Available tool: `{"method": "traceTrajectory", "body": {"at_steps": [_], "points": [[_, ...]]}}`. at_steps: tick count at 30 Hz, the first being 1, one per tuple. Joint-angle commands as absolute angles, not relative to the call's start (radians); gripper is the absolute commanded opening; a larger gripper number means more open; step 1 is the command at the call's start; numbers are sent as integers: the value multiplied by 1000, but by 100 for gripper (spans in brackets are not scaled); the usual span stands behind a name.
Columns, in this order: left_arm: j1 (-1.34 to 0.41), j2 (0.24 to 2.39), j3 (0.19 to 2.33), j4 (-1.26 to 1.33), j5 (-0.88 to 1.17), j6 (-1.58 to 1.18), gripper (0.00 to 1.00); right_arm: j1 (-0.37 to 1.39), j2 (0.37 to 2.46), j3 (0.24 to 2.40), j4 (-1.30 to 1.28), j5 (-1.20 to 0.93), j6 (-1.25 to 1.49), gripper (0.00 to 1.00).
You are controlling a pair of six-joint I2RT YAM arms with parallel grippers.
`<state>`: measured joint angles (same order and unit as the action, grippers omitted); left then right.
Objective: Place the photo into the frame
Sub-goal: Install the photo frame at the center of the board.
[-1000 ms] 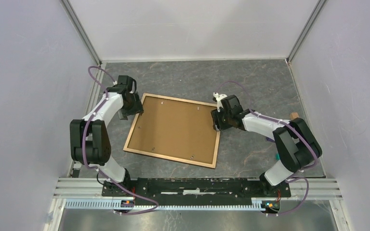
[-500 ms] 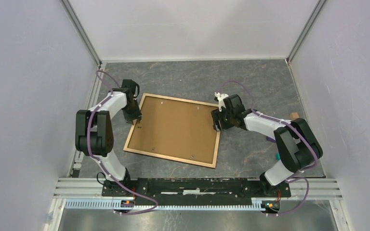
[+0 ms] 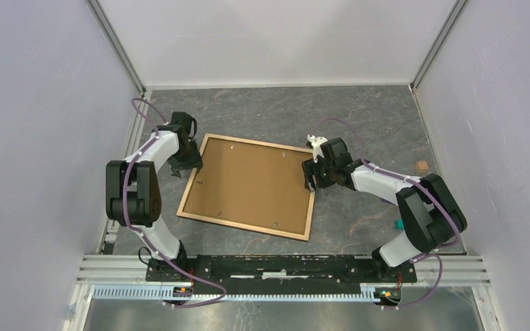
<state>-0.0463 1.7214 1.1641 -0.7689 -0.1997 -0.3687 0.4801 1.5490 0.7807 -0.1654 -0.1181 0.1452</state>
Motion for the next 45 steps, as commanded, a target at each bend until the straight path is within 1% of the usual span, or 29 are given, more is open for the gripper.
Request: {"method": "traceTrajectory", "body": {"at_steps": [1,4,6,9,11,15,23,26,29,33,36,38,43,45], "points": [[-19,1719,1164,-745,-166,-388,69,493,1500,764,-117,-163,164,70],[-18,1779,1168,-746,-115,-373,66,495,1497,768,-119,-160,174,69],[-18,1796,1159,-742,-99,-373,62,495,1499,777,-130,-149,188,68],[-18,1795,1146,-733,-86,-369,51,497,1496,780,-154,-73,231,65],[-18,1793,1140,-727,-89,-368,47,500,1489,776,-162,-21,249,64],[-18,1803,1138,-727,-69,-367,41,502,1508,787,-169,-7,267,66],[-18,1789,1136,-729,-86,-367,35,523,1579,818,-137,16,289,64],[-18,1788,1133,-730,-84,-373,31,538,1588,826,-124,10,299,66],[-18,1786,1135,-730,-90,-389,28,540,1611,831,-121,57,311,66],[-18,1792,1132,-731,-80,-403,23,543,1644,855,-166,132,315,58],[-18,1793,1131,-728,-71,-411,22,551,1636,848,-163,174,333,53],[-18,1794,1129,-725,-70,-417,22,552,1645,863,-172,189,341,53],[-18,1790,1124,-724,-69,-419,21,559,1686,893,-199,207,349,58],[-18,1790,1124,-725,-65,-422,20,562,1699,900,-210,222,358,55]]}}
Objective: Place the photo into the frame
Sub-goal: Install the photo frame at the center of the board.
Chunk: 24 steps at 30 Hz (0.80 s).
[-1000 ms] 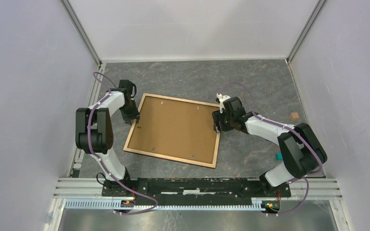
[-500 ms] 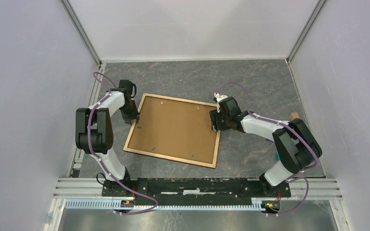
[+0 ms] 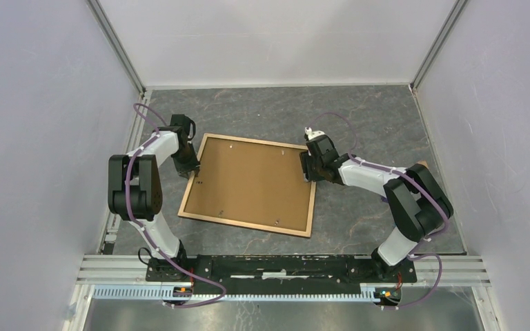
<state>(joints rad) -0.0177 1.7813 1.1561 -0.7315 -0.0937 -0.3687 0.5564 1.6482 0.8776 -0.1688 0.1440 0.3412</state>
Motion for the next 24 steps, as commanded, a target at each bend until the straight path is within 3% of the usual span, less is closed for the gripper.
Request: {"method": "traceTrajectory", "body": {"at_steps": [1,4,7,10,13,17,20,22,24], "points": [[-18,1790,1124,-724,-66,-423,19,566,1702,899,-214,237,365,53],[-18,1789,1123,-725,-71,-427,14,572,1701,891,-225,249,392,36],[-18,1792,1119,-735,-85,-444,8,590,1686,875,-233,258,429,29],[-18,1791,1105,-750,-88,-476,2,605,1690,886,-248,258,467,12],[-18,1773,1064,-736,-70,-524,2,608,1697,900,-249,243,505,9],[-19,1757,1046,-739,-111,-554,2,608,1687,915,-229,213,523,9],[-20,1736,1034,-741,-125,-581,2,607,1732,993,-294,150,476,22],[-19,1723,1010,-735,-132,-612,2,610,1749,1011,-328,133,489,41],[-18,1710,989,-735,-134,-638,2,612,1750,1001,-354,138,521,46]]}}
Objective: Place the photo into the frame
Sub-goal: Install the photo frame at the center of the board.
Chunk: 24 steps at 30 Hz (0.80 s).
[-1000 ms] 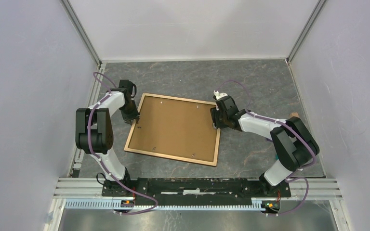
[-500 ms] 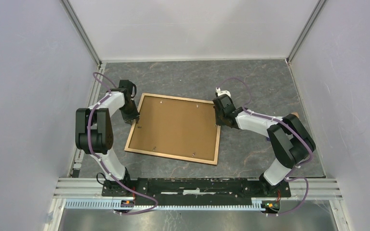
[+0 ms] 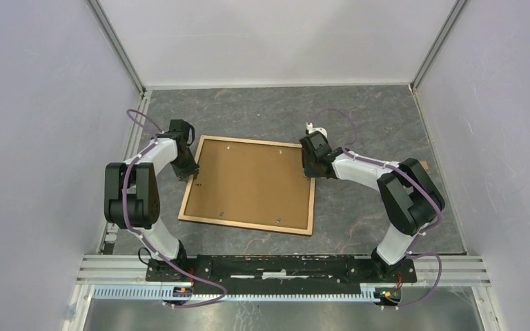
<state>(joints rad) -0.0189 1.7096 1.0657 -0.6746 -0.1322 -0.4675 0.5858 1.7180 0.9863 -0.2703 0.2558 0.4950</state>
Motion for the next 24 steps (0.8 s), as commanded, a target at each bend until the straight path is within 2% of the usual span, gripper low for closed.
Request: {"method": "traceTrajectory", "body": {"at_steps": [1,4,7,11,13,17,21,24], "points": [[-19,1704,976,-732,-134,-654,2,616,1744,987,-357,144,535,46],[-18,1682,947,-721,-134,-682,2,628,1740,961,-368,184,562,42],[-17,1665,951,-719,-149,-695,2,648,1762,987,-423,238,563,29],[-18,1653,960,-713,-140,-707,2,667,1751,992,-446,292,543,20],[-18,1653,959,-710,-140,-719,2,667,1743,982,-428,295,531,10],[-18,1682,989,-701,-117,-718,2,666,1719,944,-360,280,513,1],[-20,1782,1081,-695,-104,-705,2,656,1622,809,-206,268,573,0],[-31,1886,1185,-676,-47,-709,2,624,1522,616,29,236,694,0]]}}
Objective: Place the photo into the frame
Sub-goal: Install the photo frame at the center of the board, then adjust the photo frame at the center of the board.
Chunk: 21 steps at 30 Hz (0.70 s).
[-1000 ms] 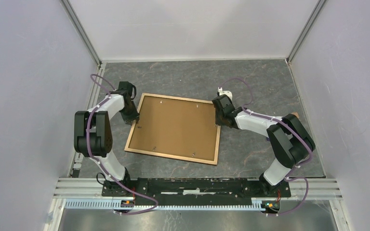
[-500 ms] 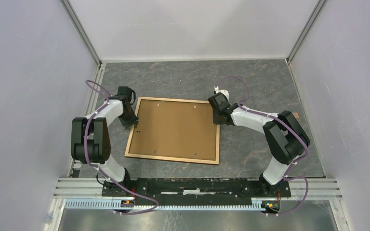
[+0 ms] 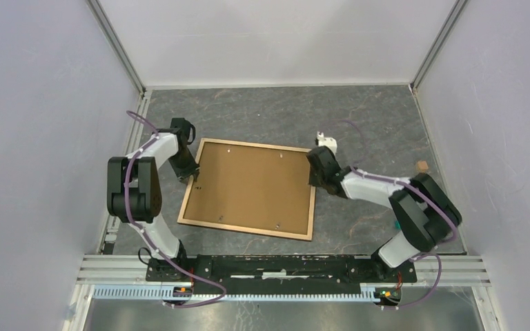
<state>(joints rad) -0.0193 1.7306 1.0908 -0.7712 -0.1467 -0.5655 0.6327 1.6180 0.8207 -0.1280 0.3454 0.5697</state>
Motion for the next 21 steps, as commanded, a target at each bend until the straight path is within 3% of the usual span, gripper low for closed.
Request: {"method": "traceTrajectory", "body": {"at_steps": [1,6,7,8,10,11,12,14,16,17,21], "points": [[-38,1912,1230,-695,-35,-711,2,617,1502,572,110,224,730,0],[-119,1963,1447,-763,-123,-650,2,615,1468,495,280,176,775,2],[-130,1960,1494,-794,-145,-627,9,614,1460,505,268,171,755,7],[-141,1946,1515,-810,-164,-600,21,611,1449,521,237,172,720,11],[-168,1873,1521,-833,-241,-566,59,606,1411,554,173,185,626,29],[-184,1834,1514,-850,-275,-555,72,605,1387,569,136,204,577,35],[-207,1785,1501,-872,-314,-544,82,606,1352,572,107,229,531,41],[-252,1676,1442,-907,-381,-534,93,604,1290,562,102,248,419,57],[-300,1555,1351,-931,-403,-556,100,603,1265,605,59,293,297,65],[-319,1505,1309,-942,-376,-580,100,600,1272,634,44,316,233,75],[-381,1308,1081,-985,-154,-774,100,566,1418,843,-46,268,-16,92]]}}
